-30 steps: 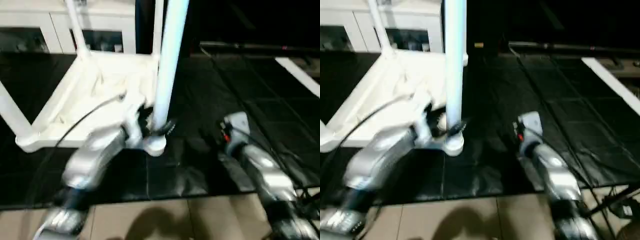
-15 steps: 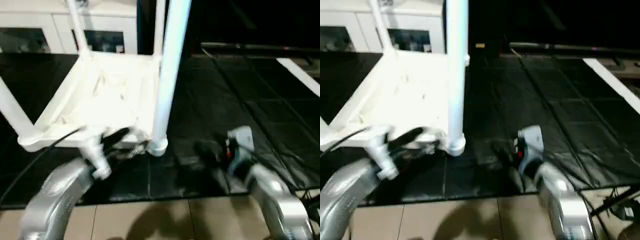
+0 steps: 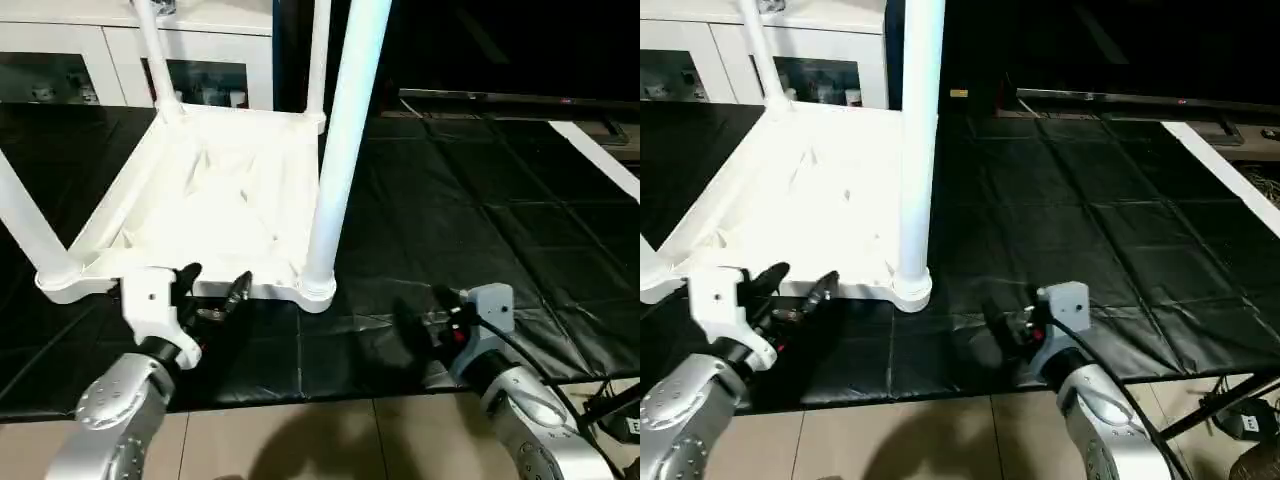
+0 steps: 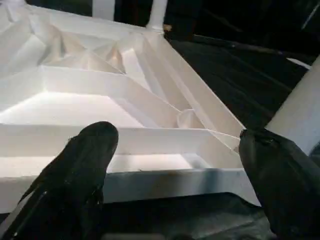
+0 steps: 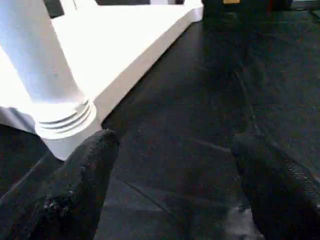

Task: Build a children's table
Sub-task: Rotate table base

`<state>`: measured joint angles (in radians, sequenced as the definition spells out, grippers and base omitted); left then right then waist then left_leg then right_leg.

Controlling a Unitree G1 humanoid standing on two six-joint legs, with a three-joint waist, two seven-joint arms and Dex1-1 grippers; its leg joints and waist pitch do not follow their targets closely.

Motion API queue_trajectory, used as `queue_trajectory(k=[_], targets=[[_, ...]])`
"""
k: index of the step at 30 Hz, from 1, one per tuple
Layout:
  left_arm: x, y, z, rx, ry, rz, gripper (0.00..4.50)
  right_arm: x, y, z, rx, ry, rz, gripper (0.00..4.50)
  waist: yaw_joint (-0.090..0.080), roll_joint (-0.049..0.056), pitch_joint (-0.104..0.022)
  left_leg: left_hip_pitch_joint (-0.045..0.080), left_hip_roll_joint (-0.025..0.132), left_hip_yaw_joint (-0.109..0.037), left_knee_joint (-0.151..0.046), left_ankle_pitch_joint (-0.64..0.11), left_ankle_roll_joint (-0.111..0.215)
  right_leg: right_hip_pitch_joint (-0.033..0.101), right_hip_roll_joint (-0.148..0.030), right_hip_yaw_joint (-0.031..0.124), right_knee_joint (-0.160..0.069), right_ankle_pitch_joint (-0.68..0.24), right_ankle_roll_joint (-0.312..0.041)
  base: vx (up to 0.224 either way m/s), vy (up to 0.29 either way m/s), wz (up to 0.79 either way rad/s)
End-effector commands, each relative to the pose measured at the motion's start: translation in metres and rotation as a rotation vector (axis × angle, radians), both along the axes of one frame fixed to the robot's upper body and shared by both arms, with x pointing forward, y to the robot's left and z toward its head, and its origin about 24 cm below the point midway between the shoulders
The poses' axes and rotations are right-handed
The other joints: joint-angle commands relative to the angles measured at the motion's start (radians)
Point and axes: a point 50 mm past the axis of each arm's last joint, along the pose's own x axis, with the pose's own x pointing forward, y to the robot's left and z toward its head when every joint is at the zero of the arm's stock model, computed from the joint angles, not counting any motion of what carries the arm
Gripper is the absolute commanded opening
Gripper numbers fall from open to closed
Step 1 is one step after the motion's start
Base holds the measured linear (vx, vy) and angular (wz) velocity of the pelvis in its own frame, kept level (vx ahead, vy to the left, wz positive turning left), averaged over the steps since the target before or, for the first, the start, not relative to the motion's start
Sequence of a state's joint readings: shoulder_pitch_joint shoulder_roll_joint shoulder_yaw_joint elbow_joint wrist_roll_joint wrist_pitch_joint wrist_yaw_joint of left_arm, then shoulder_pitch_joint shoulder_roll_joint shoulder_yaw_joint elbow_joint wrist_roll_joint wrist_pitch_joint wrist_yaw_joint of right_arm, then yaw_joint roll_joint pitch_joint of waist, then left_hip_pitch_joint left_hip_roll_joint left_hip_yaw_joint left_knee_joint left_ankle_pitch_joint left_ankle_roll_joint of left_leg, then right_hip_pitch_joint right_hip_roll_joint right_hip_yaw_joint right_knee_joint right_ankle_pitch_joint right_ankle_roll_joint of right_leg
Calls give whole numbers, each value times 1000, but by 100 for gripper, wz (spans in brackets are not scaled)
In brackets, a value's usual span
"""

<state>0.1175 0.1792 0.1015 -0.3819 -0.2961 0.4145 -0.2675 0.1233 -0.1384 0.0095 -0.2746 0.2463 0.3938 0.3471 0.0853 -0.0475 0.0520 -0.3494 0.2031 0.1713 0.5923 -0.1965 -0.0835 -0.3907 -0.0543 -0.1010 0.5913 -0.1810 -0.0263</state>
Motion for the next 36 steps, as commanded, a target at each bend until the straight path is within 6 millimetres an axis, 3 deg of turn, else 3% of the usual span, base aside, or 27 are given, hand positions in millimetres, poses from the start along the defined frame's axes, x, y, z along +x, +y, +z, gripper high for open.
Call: queue_trajectory(k=[1,5,6,7,8,9,10,12,13,14,15,16,17,18,19,20,21,22,23,24,25,27,28,29,31,33,36], targets=[[2,0,5,3,-29,23,446,-1,-1,2,3,-4,7,395,-3,13,-42,2,30,-20,-84,-320,4,30,-81,59,-105,-461,29,0,0,0],[1,4,6,-13,-38,54,446,-1,-2,6,-11,-29,23,395,0,12,-45,0,32,-19,-82,-283,7,33,-81,62,-96,-398,10,0,0,0],[0,4,6,-10,-40,48,446,-1,-3,7,-13,-36,25,395,8,3,-42,-41,22,-47,-95,-260,37,68,-99,37,-74,-354,-11,0,0,0],[0,3,6,-7,-42,45,446,-1,-4,7,-14,-39,27,395,2,14,-46,-34,25,-56,-89,-238,80,62,-104,27,-81,-308,-36,8,-6,18],[-2,2,6,-5,-44,43,446,-2,-5,8,-21,-47,26,395,2,15,-42,-55,14,-74,-93,-239,107,80,-113,7,-75,-305,-52,10,-12,35],[-3,2,6,-6,-45,43,446,-2,-6,8,-25,-52,26,395,-4,20,-43,-65,5,-89,-87,-266,122,99,-123,-7,-84,-354,-51,10,-12,35],[-3,1,6,-6,-46,43,446,-3,-7,8,-26,-53,29,395,2,28,-41,-56,4,-92,-85,-303,114,101,-128,-15,-93,-411,-49,19,-14,46],[-5,0,6,-7,-48,42,446,-4,-7,7,-33,-50,35,395,-3,27,-15,-37,-6,-96,-75,-488,58,117,-144,-49,-135,-732,-14,31,-10,54],[-5,-1,6,-7,-49,41,446,-6,-8,6,-39,-49,36,395,-5,28,-9,-35,-7,-93,-67,-532,46,123,-144,-64,-145,-813,-5,43,0,55],[-6,-2,6,-7,-50,40,446,-6,-8,6,-42,-49,36,395,-3,35,-4,-17,-5,-85,-52,-580,36,130,-139,-91,-161,-873,-6,50,1,65],[-7,-3,6,-1,-50,38,446,-7,-10,4,-35,-39,25,395,-9,44,2,-34,1,-95,-73,-659,25,153,-107,-102,-132,-833,-24,50,1,65],[-7,-3,5,3,-50,36,446,-8,-12,3,-30,-30,9,395,-7,57,3,-49,10,-106,-103,-721,16,171,-80,-98,-95,-780,-31,62,-29,68],[-7,-3,5,3,-50,36,446,-8,-13,2,-26,-28,6,395,-12,57,-3,-8,58,-151,-150,-843,15,156,-35,-51,-10,-578,-48,132,-77,60],[-8,-4,5,-4,-53,34,446,-9,-19,-2,34,4,-62,395,-25,54,11,87,158,-152,-169,-963,-35,77,-45,0,28,-398,-65,132,-77,60],[-8,-4,4,-9,-57,33,446,-9,-23,-4,36,15,-95,395,-4,49,15,79,158,-121,-179,-943,-35,76,-54,38,42,-327,-75,145,-112,41],[-8,-4,4,-8,-57,33,446,-9,-24,-4,29,16,-102,395,-5,28,16,81,131,-100,-160,-878,-14,63,-68,64,-1,-366,-89,105,-118,25],[-8,-4,4,-4,-56,33,446,-9,-27,-6,-2,19,-123,395,18,-2,15,57,4,-27,-53,-579,12,60,-121,119,-110,-589,-108,105,-118,25],[-8,-4,4,-4,-56,33,446,-9,-30,-8,-14,23,-141,395,39,-11,1,21,-11,-25,-25,-313,48,101,-152,152,-118,-623,-67,112,-94,9],[-8,-4,4,-4,-56,33,446,-9,-31,-8,-12,26,-153,395,57,-7,-23,-9,16,-41,-47,-16,54,119,-149,146,-81,-482,27,127,-60,-8],[-8,-4,3,-6,-53,32,446,-10,-34,-9,-14,29,-171,395,58,-10,-61,-14,12,-45,-43,184,47,120,-94,114,-9,14,83,127,-60,-8],[-9,-4,3,-7,-50,30,446,-10,-36,-9,-19,29,-183,395,49,-7,-67,-19,-7,-41,-31,245,34,111,-53,93,19,395,102,120,-27,-9],[-9,-5,2,-7,-49,29,446,-10,-37,-9,-22,27,-188,395,50,3,-79,-19,-18,-39,-24,217,17,114,-33,85,39,693,113,88,7,-4],[-9,-5,1,-6,-48,28,446,-10,-37,-8,-18,25,-189,395,49,11,-79,-17,-15,-41,-26,193,14,110,-33,84,41,722,113,56,31,5],[-8,-5,1,-5,-47,28,446,-10,-37,-8,-16,24,-190,395,44,18,-75,-12,-2,-45,-31,132,5,103,-38,81,35,684,101,0,0,0],[-7,-5,0,-5,-45,29,446,-8,-38,-7,-14,23,-191,395,34,22,-63,-4,14,-52,-48,7,-13,97,-48,78,16,502,76,0,0,0],[-2,-8,-1,24,-33,-7,446,-3,-37,-3,-30,22,-180,395,19,15,-51,6,29,-54,-65,-137,-16,94,-62,84,-12,195,29,0,0,0],[5,-12,-1,48,-26,-97,446,2,-35,-1,-46,21,-164,395,10,23,-42,5,33,-53,-81,-215,-22,88,-74,92,-34,-97,-24,-67,29,-5]])
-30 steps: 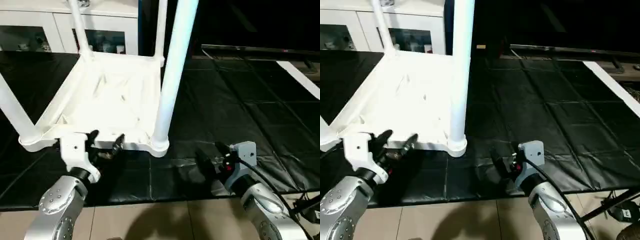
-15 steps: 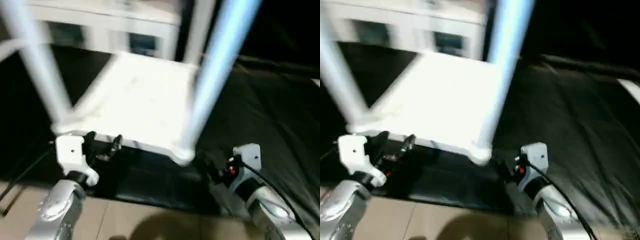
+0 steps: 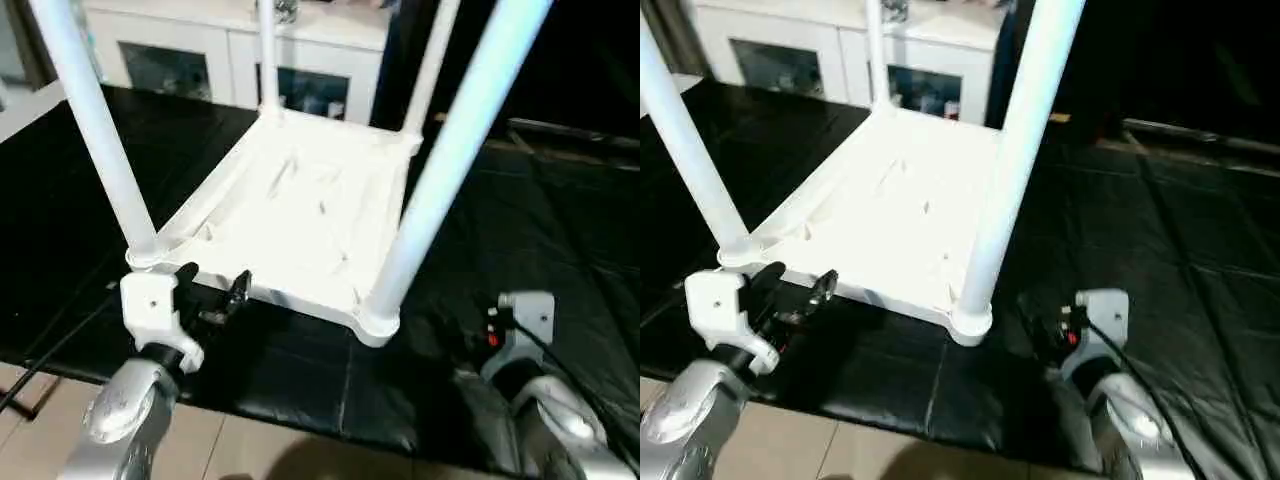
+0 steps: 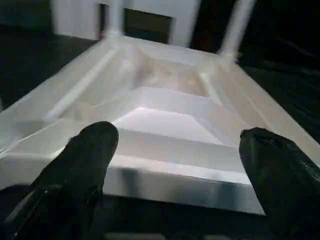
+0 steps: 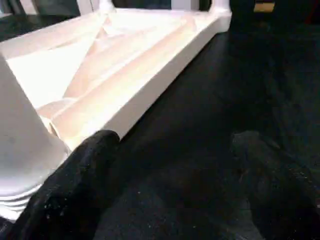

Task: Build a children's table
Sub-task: Rotate table base

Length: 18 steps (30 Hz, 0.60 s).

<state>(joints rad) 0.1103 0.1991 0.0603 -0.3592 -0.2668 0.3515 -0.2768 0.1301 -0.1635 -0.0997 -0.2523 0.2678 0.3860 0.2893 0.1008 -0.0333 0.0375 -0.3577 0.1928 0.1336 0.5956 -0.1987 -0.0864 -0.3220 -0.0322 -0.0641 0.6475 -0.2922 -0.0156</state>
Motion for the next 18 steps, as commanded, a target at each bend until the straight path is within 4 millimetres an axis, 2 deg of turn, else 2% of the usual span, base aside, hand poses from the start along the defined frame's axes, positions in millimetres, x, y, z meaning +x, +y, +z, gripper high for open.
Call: queue_trajectory(k=[1,2,3,4,5,6,7,8,9,11,12,14,15,18], targets=[[6,-7,-1,28,15,-99,446,5,-1,2,-25,7,11,395,-8,4,-26,13,43,-13,-86,-221,-19,19,-98,56,-96,-26,-40,-76,26,-5],[9,-7,0,42,16,-123,446,7,-1,3,-31,3,19,395,-10,5,-22,19,44,-11,-90,-259,-27,11,-99,59,-103,-125,-51,-72,23,-4],[14,-9,0,61,29,-177,446,9,-1,4,-39,9,34,395,-16,-7,-17,19,41,-7,-91,-288,-29,8,-101,62,-112,-215,-54,-72,23,-4],[19,-10,1,90,41,-231,446,12,-1,5,-46,9,47,395,-13,-1,-17,21,40,-7,-92,-292,-30,5,-104,64,-113,-244,-55,-62,18,-2],[24,-10,2,113,50,-269,446,14,-1,6,-42,9,60,395,-15,-4,-21,23,40,-4,-89,-279,-29,1,-104,66,-114,-256,-58,-52,16,-1],[27,-10,2,117,54,-282,446,15,-2,7,-44,12,64,395,-15,-1,-23,23,41,-3,-90,-261,-31,1,-105,66,-112,-238,-63,-52,16,-1],[30,-10,3,122,60,-298,446,16,-2,8,-46,15,70,395,-16,-2,-23,21,42,-3,-90,-252,-31,2,-106,65,-110,-219,-69,0,0,0],[35,-10,6,138,60,-331,446,19,-4,9,-77,20,84,395,-19,-9,-26,18,43,-2,-90,-232,-29,3,-104,63,-106,-178,-78,0,0,0],[42,-12,9,148,74,-404,446,21,-5,12,-132,24,133,395,-15,-7,-29,21,40,0,-88,-220,-27,3,-103,63,-105,-161,-80,0,0,0],[45,-13,11,174,92,-467,446,21,-6,13,-152,33,163,395,-12,-7,-36,14,40,2,-83,-154,-22,8,-105,64,-95,-61,-89,0,0,0],[47,-14,11,218,127,-561,446,19,-6,15,-157,46,216,395,-13,-4,-38,14,39,4,-79,-124,-14,6,-102,64,-88,10,-96,0,0,0],[49,-14,11,277,166,-673,446,18,-7,18,-174,63,262,395,-10,-4,-40,14,36,5,-76,-90,1,7,-99,64,-83,76,-101,0,0,0],[51,-14,11,301,176,-703,446,18,-9,19,-187,67,268,395,-12,-4,-43,9,37,6,-74,-65,4,11,-101,64,-75,131,-115,0,0,0],[56,-17,15,353,212,-869,446,19,-16,24,-253,63,312,395,-9,-1,-44,12,37,10,-70,-55,11,11,-101,65,-75,165,-135,0,0,0]])
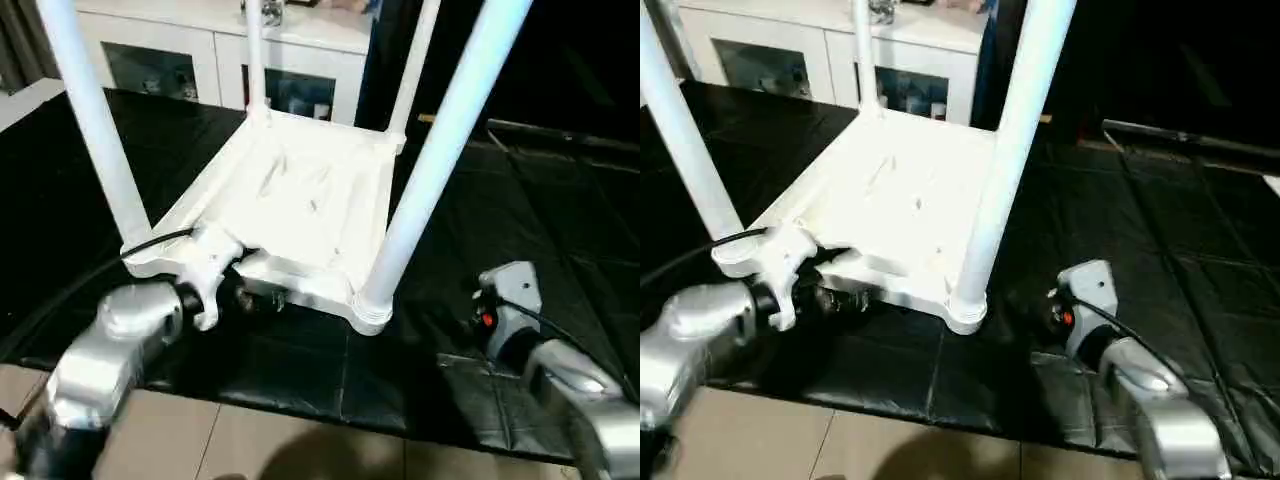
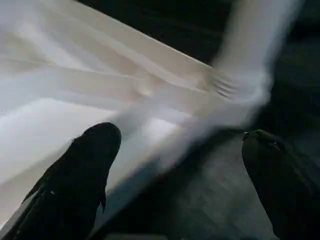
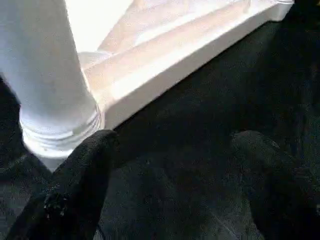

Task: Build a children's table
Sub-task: Rotate table base

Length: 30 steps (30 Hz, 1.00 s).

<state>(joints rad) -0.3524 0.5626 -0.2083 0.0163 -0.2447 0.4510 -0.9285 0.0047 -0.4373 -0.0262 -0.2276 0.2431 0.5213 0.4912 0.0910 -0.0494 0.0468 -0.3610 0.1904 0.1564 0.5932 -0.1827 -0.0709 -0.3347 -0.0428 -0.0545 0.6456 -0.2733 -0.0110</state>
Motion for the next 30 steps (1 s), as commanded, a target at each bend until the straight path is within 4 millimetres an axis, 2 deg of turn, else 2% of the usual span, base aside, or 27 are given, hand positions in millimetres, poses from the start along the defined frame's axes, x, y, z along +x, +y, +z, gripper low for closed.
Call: queue_trajectory(k=[1,2,3,5,6,7,9,10,11,12,14,15,19,23,24,25,26,27,28,30], targets=[[4,-6,1,77,18,-166,446,1,-7,7,-89,-2,68,395,1,13,-53,14,40,-12,-69,-72,-5,25,-91,55,-72,148,-144,0,0,0],[5,-7,1,95,19,-194,446,1,-8,8,-106,5,87,395,4,16,-51,16,38,-11,-68,-89,-3,26,-90,56,-78,112,-141,0,0,0],[6,-7,1,104,20,-209,446,1,-8,8,-112,10,98,395,2,13,-50,13,41,-11,-69,-97,-4,28,-96,58,-75,111,-151,0,0,0],[13,-10,2,120,25,-236,446,-1,-8,12,-118,27,160,395,2,15,-49,14,41,-9,-68,-122,1,28,-97,58,-80,76,-165,0,0,0],[19,-12,2,147,28,-271,446,-6,-6,16,-111,45,238,395,3,15,-50,14,42,-9,-67,-124,7,31,-97,59,-81,71,-170,0,0,0],[22,-13,2,162,29,-285,446,-9,-4,19,-100,71,283,395,5,20,-50,13,44,-11,-67,-118,14,32,-99,60,-78,78,-174,0,0,0],[28,-15,2,179,27,-307,446,-14,-2,22,-87,107,336,395,6,16,-51,13,45,-11,-66,-108,26,35,-99,60,-77,92,-178,0,0,0],[31,-18,2,189,21,-322,429,-17,-1,25,-85,119,367,395,5,18,-50,12,44,-11,-66,-103,31,33,-99,60,-79,94,-181,0,0,0],[34,-20,1,198,18,-339,410,-18,-1,26,-85,125,384,395,6,16,-49,12,44,-10,-64,-102,37,34,-99,60,-82,96,-186,0,0,0],[36,-22,0,204,16,-353,410,-19,0,28,-91,123,406,395,9,20,-52,13,48,-10,-63,-99,34,34,-103,61,-77,106,-193,0,0,0],[40,-25,-2,205,21,-367,400,-21,2,29,-92,122,436,395,10,17,-53,12,49,-10,-63,-98,33,34,-104,60,-76,113,-200,0,0,0],[44,-28,-2,205,17,-375,377,-23,4,30,-80,128,466,395,9,18,-53,12,47,-9,-62,-102,37,35,-103,61,-78,111,-205,0,0,0],[50,-39,-3,192,23,-413,359,-27,10,34,-48,131,515,395,12,17,-53,12,49,-8,-61,-96,42,34,-104,61,-75,144,-225,0,0,0],[53,-50,-4,184,14,-452,327,-29,10,35,-49,134,517,395,16,18,-54,14,51,-8,-61,-99,41,36,-107,63,-76,142,-230,0,0,0],[55,-54,-5,179,11,-463,316,-30,10,34,-49,137,520,395,18,23,-55,15,52,-9,-61,-97,39,36,-108,63,-73,151,-235,0,0,0],[56,-55,-5,179,10,-465,304,-30,10,34,-49,138,521,395,18,22,-54,15,50,-7,-60,-100,41,35,-106,63,-77,149,-235,0,0,0],[57,-57,-6,182,8,-471,304,-31,10,35,-49,141,522,395,21,25,-56,15,51,-9,-59,-100,39,38,-108,64,-73,161,-238,0,0,0],[58,-59,-7,184,7,-475,293,-31,10,35,-48,142,524,395,21,21,-54,15,49,-7,-59,-103,42,38,-107,65,-77,157,-234,0,0,0],[58,-61,-8,195,7,-483,281,-32,10,35,-47,143,524,395,23,29,-55,15,50,-9,-58,-105,40,38,-108,65,-76,159,-235,0,0,0],[60,-64,-11,209,4,-483,267,-33,10,35,-45,145,523,395,23,30,-56,14,50,-9,-58,-106,42,40,-107,65,-75,166,-234,0,0,0]])
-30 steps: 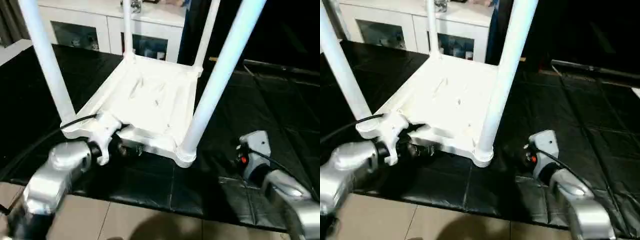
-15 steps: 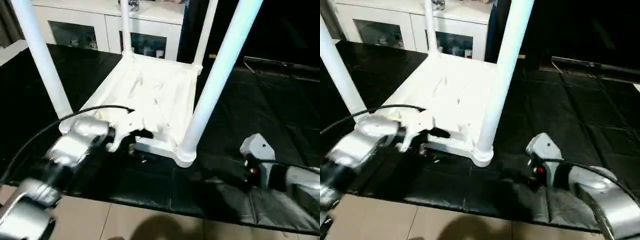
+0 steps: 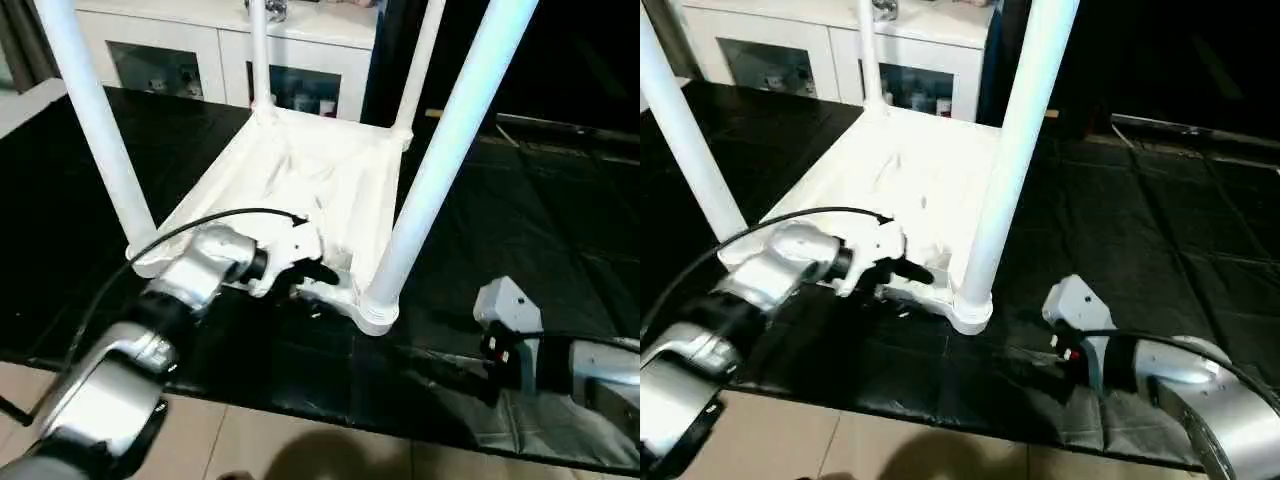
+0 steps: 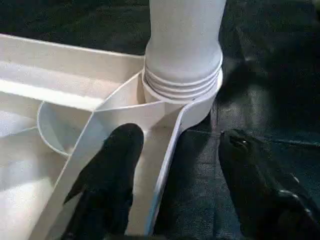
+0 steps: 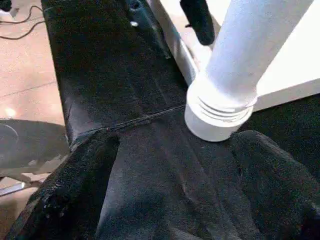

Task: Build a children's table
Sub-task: Rotate table base

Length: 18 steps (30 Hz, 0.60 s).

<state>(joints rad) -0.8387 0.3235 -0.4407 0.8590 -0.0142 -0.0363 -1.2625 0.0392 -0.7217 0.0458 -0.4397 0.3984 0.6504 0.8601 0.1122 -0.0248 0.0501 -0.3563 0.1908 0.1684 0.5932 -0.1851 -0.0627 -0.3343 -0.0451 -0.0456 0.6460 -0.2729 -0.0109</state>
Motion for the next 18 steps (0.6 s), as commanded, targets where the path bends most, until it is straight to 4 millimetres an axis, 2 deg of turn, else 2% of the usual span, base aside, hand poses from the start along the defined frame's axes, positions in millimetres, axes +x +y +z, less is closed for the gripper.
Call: queue_trajectory(k=[1,2,3,6,7,8,10,12,13,18], targets=[[3,-5,3,24,-27,-23,257,-2,0,6,-7,-13,11,395,0,2,-58,9,48,-20,-58,-103,37,40,-102,56,-78,165,-232,0,0,0],[5,-8,1,47,-46,-17,248,-4,0,6,-6,-9,7,395,1,14,-59,9,47,-21,-56,-100,39,40,-103,57,-78,166,-230,0,0,0],[6,-9,0,59,-57,-14,241,-5,0,6,-6,-7,6,395,1,8,-60,10,48,-21,-56,-104,41,42,-104,57,-79,165,-228,0,0,0],[8,-9,-5,99,-80,-18,219,-9,-1,6,-6,-2,-2,395,2,23,-61,7,47,-24,-55,-103,44,43,-103,57,-79,164,-225,0,0,0],[8,-10,-5,102,-81,-16,209,-10,-1,6,-5,-1,-5,395,0,18,-61,7,46,-22,-54,-104,46,44,-101,57,-82,166,-222,0,0,0],[8,-10,-6,101,-81,-15,209,-11,-2,6,-6,0,-9,395,0,24,-61,6,44,-23,-54,-100,46,44,-102,57,-80,164,-221,0,0,0],[9,-11,-6,100,-80,-14,182,-13,-3,6,-7,1,-15,395,-1,28,-60,7,45,-23,-54,-104,47,42,-102,56,-83,147,-225,0,0,0],[9,-12,-7,98,-78,-15,173,-14,-3,7,-6,1,-20,395,-2,27,-60,5,44,-22,-53,-106,49,44,-102,57,-84,145,-229,0,0,0],[9,-12,-7,98,-76,-16,163,-14,-3,7,-5,1,-21,395,-3,31,-60,6,45,-23,-54,-105,49,43,-102,56,-82,142,-232,0,0,0],[10,-16,-8,75,-60,-9,123,-16,-3,8,-4,2,-27,395,-4,33,-60,7,47,-24,-53,-107,57,42,-102,57,-83,151,-240,0,0,0]])
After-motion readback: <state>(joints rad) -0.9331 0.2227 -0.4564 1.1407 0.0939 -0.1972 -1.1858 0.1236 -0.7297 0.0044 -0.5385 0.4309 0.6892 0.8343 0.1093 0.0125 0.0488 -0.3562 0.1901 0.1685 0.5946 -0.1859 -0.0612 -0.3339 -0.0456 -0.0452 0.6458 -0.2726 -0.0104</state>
